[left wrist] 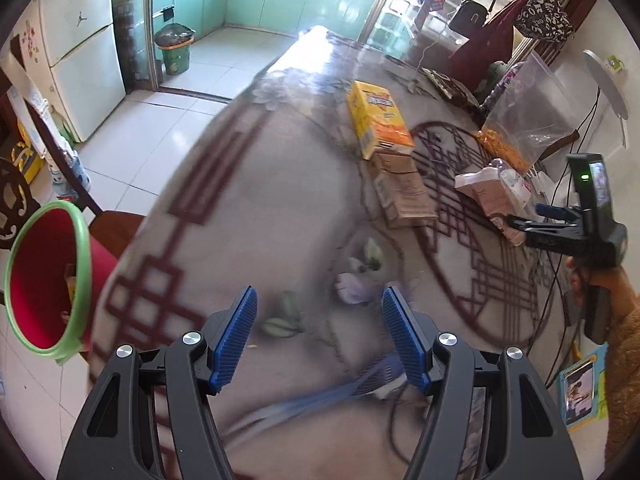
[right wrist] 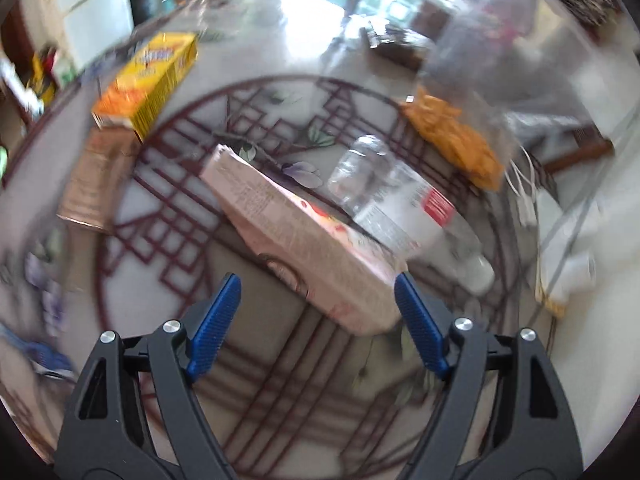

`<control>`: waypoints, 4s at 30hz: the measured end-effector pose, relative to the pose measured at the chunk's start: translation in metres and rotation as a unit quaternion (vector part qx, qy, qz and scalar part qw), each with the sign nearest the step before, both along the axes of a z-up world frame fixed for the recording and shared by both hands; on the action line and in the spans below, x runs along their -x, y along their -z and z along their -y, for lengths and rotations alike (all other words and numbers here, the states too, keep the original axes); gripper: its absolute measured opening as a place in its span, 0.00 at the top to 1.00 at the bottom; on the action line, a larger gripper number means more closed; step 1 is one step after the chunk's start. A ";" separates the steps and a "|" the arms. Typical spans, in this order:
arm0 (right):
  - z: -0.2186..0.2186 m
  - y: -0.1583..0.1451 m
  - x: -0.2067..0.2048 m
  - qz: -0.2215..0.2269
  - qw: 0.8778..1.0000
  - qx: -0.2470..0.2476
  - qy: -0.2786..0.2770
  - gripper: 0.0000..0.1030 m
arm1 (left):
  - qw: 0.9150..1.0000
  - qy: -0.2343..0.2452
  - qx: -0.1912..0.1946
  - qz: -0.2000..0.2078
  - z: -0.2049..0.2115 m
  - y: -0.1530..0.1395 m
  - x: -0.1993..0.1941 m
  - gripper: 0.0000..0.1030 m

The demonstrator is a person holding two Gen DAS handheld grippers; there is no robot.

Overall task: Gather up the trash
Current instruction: 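Grasp the red-white cigarette box with the left gripper while the right gripper grasps the pink Pocky box, then lift the cigarette box and Pocky box and carry both over the red bucket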

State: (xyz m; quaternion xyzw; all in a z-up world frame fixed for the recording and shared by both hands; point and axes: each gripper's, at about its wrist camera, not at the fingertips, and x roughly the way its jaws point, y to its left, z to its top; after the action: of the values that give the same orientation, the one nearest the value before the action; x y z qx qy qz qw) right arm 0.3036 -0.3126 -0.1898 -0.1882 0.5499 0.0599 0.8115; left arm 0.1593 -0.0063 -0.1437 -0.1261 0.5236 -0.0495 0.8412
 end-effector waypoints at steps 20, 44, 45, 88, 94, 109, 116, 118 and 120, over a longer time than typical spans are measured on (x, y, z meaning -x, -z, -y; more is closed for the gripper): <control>0.034 -0.021 0.062 -0.008 0.979 -0.188 0.074 0.78 | 0.998 0.001 -0.049 -0.039 0.118 0.048 -0.147 0.39; 0.024 0.008 0.054 -0.057 0.952 -0.264 0.145 0.23 | 0.997 0.056 -0.052 0.002 0.096 0.006 -0.085 0.49; 0.023 0.011 0.054 -0.064 0.950 -0.270 0.146 0.24 | 0.997 0.055 -0.051 0.004 0.094 0.004 -0.082 0.49; -0.078 -0.076 0.100 0.008 0.940 -0.322 0.110 0.40 | 0.999 -0.009 -0.002 0.036 -0.031 -0.025 -0.003 0.49; -0.117 -0.082 0.109 0.012 0.945 -0.312 0.102 0.40 | 0.999 -0.014 0.008 0.032 -0.068 -0.020 0.005 0.49; -0.218 -0.093 0.126 0.011 0.950 -0.304 0.066 0.40 | 0.998 -0.049 0.012 0.027 -0.169 -0.013 0.031 0.49; -0.253 -0.097 0.132 0.014 0.950 -0.305 0.061 0.39 | 0.998 -0.054 0.012 0.021 -0.206 -0.007 0.036 0.49; -0.263 -0.100 0.134 0.015 0.950 -0.305 0.059 0.39 | 0.998 -0.055 0.013 0.019 -0.216 -0.004 0.036 0.49; -0.272 -0.101 0.136 0.015 0.951 -0.304 0.055 0.39 | 0.998 -0.058 0.014 0.018 -0.223 -0.003 0.036 0.49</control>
State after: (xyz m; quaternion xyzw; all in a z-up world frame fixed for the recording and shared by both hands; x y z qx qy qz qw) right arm 0.1676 -0.0409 -0.0884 0.0970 0.5025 0.1768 0.8407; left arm 0.1237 0.2166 -0.1409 -0.1673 0.4996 -0.0101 0.8499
